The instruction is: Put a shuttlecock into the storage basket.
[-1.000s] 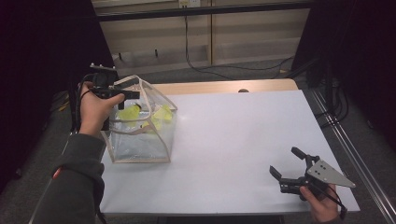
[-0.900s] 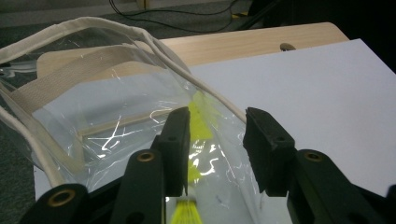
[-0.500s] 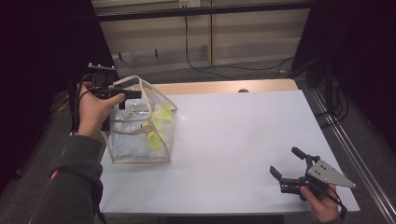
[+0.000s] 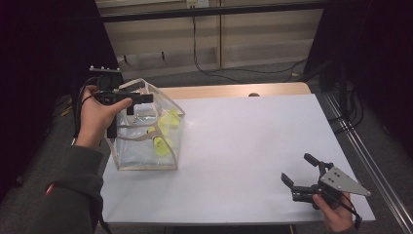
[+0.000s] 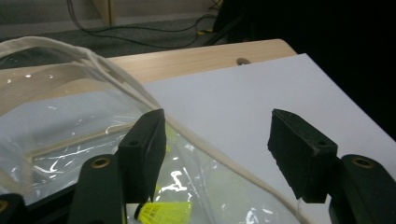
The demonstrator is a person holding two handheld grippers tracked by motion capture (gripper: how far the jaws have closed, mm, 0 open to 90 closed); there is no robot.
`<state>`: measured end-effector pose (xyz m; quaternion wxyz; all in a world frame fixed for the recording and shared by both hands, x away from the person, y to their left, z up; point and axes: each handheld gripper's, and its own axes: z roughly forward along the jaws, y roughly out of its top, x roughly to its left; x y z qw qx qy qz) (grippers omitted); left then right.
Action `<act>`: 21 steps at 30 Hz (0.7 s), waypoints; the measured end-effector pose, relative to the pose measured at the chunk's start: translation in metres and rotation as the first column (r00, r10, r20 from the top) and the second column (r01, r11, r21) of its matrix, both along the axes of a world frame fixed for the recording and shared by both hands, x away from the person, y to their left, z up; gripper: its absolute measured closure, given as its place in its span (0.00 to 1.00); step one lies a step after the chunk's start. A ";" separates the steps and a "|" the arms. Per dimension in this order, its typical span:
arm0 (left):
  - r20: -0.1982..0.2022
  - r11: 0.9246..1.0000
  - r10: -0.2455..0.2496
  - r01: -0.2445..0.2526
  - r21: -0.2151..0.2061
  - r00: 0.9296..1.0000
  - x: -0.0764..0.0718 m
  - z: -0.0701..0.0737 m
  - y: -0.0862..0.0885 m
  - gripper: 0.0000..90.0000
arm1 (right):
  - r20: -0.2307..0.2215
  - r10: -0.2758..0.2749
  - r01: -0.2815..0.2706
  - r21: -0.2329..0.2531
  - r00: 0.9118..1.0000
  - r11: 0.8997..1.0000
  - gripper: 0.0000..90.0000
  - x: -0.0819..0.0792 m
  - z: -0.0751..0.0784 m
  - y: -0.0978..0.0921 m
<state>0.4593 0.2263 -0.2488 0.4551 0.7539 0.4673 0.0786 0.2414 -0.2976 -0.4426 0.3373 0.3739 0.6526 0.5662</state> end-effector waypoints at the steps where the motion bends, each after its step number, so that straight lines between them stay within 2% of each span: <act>1: -0.003 1.000 -0.006 0.006 -0.011 1.000 -0.001 0.000 -0.001 0.39 | 0.001 0.001 -0.001 0.002 1.000 1.000 0.01 0.000 0.000 0.000; 14: 0.014 0.995 -0.090 0.091 -0.051 0.996 -0.018 -0.001 -0.009 0.29 | 0.001 0.005 -0.005 -0.003 1.000 1.000 0.01 0.000 0.000 0.001; 21: 0.030 0.989 -0.133 0.135 -0.062 0.991 -0.026 -0.003 -0.013 0.26 | 0.000 0.005 -0.005 -0.003 1.000 1.000 0.01 0.000 0.000 0.001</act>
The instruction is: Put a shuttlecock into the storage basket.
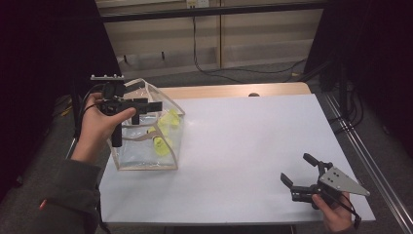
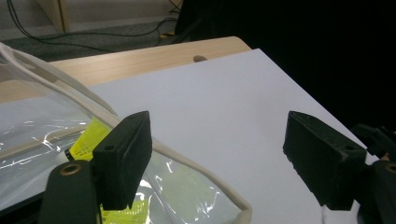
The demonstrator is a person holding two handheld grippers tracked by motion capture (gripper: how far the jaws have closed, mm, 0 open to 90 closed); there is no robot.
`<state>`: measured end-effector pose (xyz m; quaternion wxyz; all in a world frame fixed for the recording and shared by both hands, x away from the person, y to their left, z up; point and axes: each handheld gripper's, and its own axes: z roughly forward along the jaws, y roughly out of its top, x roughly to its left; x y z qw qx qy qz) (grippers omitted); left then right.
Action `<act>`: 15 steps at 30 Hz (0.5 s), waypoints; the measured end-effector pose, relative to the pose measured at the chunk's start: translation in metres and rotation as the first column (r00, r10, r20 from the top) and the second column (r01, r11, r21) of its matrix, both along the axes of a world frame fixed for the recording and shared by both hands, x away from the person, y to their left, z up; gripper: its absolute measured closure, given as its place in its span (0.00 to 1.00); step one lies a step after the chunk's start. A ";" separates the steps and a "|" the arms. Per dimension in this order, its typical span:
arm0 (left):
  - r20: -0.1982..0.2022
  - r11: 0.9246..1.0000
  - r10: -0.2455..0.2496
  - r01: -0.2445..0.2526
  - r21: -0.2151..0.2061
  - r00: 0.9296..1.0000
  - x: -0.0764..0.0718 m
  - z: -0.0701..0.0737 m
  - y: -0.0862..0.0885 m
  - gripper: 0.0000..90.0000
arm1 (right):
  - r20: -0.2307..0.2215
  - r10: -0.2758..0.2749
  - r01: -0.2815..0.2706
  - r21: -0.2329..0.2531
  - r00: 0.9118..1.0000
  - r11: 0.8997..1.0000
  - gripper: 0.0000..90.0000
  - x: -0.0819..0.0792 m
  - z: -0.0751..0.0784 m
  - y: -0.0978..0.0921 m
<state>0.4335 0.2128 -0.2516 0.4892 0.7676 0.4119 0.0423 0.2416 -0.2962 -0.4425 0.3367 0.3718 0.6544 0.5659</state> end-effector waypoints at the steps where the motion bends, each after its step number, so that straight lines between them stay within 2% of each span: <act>1: 0.004 1.000 -0.005 0.005 -0.006 1.000 -0.001 0.000 -0.001 0.26 | 0.002 -0.001 0.001 0.000 1.000 1.000 0.01 0.000 0.000 0.000; 9: 0.023 0.998 -0.040 0.041 -0.042 0.999 -0.010 -0.001 -0.003 0.23 | 0.001 0.000 0.000 0.002 1.000 1.000 0.01 0.000 0.000 0.000; 15: 0.041 0.997 -0.065 0.067 -0.045 0.997 -0.018 -0.001 -0.007 0.21 | 0.000 0.003 -0.003 0.000 1.000 1.000 0.01 0.001 0.000 0.000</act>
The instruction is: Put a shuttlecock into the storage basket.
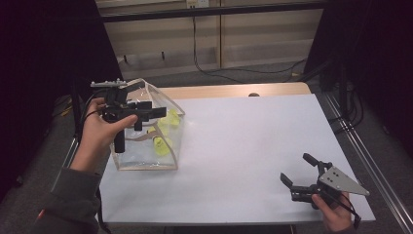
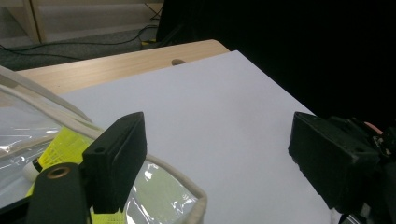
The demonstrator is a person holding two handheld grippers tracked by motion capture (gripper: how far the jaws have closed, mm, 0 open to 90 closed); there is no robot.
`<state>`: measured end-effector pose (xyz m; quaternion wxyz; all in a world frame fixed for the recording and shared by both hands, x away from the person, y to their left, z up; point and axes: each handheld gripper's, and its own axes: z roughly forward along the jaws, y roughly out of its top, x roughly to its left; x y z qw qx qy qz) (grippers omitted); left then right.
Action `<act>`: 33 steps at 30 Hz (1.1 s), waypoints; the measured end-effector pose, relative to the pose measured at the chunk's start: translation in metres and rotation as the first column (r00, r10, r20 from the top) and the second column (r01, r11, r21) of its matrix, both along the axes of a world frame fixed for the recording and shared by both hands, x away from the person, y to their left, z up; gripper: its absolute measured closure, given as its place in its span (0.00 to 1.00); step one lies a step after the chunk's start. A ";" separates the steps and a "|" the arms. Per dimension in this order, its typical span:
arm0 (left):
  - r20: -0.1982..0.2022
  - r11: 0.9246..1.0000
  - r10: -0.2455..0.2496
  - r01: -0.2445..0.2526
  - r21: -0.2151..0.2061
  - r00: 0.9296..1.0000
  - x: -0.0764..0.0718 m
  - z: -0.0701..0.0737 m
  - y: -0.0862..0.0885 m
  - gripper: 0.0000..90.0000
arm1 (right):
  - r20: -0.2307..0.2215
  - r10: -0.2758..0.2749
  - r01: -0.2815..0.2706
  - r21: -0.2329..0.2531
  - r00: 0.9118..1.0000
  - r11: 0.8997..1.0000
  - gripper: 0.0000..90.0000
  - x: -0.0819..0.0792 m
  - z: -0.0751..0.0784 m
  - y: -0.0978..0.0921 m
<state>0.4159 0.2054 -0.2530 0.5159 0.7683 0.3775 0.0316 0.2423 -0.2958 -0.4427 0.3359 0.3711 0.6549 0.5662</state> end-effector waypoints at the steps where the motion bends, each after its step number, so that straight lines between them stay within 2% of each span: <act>1: 0.000 1.000 -0.006 0.006 0.003 1.000 -0.002 0.001 -0.001 0.21 | 0.001 0.000 0.000 -0.001 1.000 1.000 0.01 0.000 0.000 0.000; 9: 0.024 0.999 -0.053 0.053 -0.003 0.998 -0.013 0.002 -0.012 0.20 | 0.000 -0.001 0.001 0.002 1.000 1.000 0.01 0.000 0.000 0.000; 33: 0.032 0.990 -0.129 0.131 -0.043 0.991 -0.031 -0.014 -0.031 0.17 | 0.000 0.001 -0.001 0.000 1.000 1.000 0.01 0.000 0.000 0.000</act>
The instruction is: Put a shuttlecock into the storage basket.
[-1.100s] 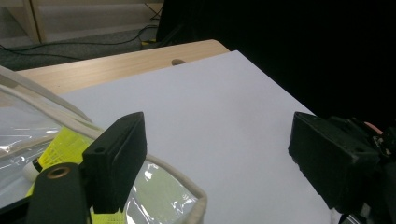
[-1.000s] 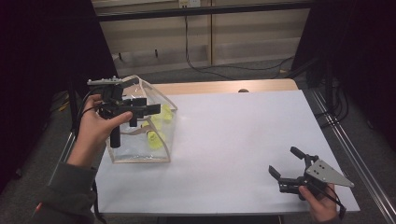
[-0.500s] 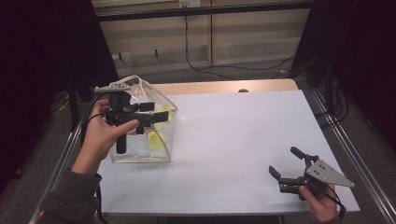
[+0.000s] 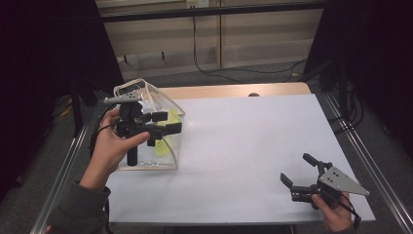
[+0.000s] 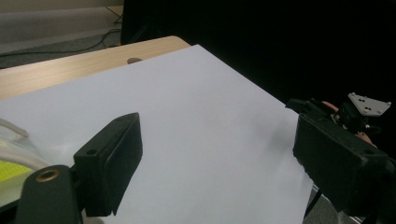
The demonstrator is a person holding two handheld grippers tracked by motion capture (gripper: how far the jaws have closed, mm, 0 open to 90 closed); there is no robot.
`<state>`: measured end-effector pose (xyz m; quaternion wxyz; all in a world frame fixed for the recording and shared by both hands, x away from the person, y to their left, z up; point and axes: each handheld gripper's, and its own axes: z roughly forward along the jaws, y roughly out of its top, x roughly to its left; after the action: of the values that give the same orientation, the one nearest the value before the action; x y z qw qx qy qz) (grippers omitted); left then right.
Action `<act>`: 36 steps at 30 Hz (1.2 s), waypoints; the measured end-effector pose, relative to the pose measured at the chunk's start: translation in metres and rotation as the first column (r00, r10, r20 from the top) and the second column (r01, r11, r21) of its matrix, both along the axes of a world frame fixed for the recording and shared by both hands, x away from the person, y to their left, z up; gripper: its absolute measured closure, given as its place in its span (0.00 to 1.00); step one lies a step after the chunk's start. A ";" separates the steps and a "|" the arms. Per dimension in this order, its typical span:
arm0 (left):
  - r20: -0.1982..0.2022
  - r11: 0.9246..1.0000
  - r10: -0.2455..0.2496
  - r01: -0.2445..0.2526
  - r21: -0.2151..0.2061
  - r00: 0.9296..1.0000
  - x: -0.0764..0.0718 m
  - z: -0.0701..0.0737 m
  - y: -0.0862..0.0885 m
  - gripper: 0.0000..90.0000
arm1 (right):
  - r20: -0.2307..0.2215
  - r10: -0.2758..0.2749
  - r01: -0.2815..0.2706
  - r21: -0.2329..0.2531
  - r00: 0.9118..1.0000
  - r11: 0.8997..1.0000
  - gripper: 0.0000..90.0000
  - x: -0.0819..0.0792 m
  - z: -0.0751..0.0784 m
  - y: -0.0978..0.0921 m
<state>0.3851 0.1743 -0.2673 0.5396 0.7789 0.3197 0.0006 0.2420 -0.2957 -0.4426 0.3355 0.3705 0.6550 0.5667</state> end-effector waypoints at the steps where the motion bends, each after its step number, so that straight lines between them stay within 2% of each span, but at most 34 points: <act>1: -0.001 1.000 -0.005 0.005 -0.002 1.000 0.000 -0.001 -0.001 0.17 | 0.000 0.001 -0.001 -0.001 1.000 1.000 0.01 0.000 0.000 0.000; 10: -0.014 0.999 -0.021 0.021 -0.027 1.000 -0.006 -0.012 -0.005 0.16 | 0.000 0.001 -0.001 0.000 1.000 1.000 0.01 0.000 0.000 0.000; 17: -0.009 0.998 -0.030 0.030 -0.050 1.000 -0.009 -0.022 -0.006 0.13 | 0.001 0.000 0.000 0.001 1.000 1.000 0.01 0.000 0.000 0.000; 24: 0.010 0.998 -0.038 0.038 -0.057 0.999 -0.012 -0.028 -0.007 0.10 | 0.001 0.000 0.000 0.001 1.000 1.000 0.01 0.000 0.000 0.000; 30: 0.033 0.998 -0.042 0.043 -0.052 0.999 -0.018 -0.035 -0.008 0.09 | 0.001 0.000 0.000 0.005 1.000 1.000 0.01 0.000 0.000 0.000; 32: 0.049 0.998 -0.050 0.052 -0.037 0.998 -0.020 -0.038 -0.009 0.08 | 0.002 0.001 -0.001 0.004 1.000 1.000 0.01 0.000 0.000 0.000; 36: 0.058 0.997 -0.056 0.059 -0.041 0.997 -0.022 -0.043 -0.009 0.07 | 0.002 -0.001 0.001 0.003 1.000 1.000 0.01 -0.001 0.001 0.000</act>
<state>0.3633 0.1651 -0.3100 0.5647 0.7757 0.2818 0.0003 0.2414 -0.2954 -0.4420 0.3360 0.3708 0.6537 0.5677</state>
